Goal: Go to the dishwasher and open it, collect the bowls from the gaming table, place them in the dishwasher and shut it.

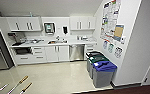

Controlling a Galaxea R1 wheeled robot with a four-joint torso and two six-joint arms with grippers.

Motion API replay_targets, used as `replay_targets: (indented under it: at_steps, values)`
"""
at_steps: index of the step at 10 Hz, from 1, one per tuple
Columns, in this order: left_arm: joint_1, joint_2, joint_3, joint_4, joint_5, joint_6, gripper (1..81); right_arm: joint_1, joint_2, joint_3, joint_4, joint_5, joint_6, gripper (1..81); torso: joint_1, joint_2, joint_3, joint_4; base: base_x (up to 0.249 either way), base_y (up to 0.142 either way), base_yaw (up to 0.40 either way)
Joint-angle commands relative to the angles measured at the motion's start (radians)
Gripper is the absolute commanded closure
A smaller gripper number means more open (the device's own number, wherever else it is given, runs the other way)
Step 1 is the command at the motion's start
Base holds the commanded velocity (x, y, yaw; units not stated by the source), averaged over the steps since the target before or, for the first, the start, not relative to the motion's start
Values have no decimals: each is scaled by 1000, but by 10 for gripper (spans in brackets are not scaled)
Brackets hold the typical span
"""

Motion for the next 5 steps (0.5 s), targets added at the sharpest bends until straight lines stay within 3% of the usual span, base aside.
replay_targets:
  at_steps: [1,5]
  values:
    - [-52,-22,7,3,56,8,10,39,-19,10,-9,-51,-5,10,0,0,0,0,168,0,0]
    - [-52,-22,7,3,56,6,10,39,-16,10,-10,-51,-6,10,0,0,0,0,168,0,0]
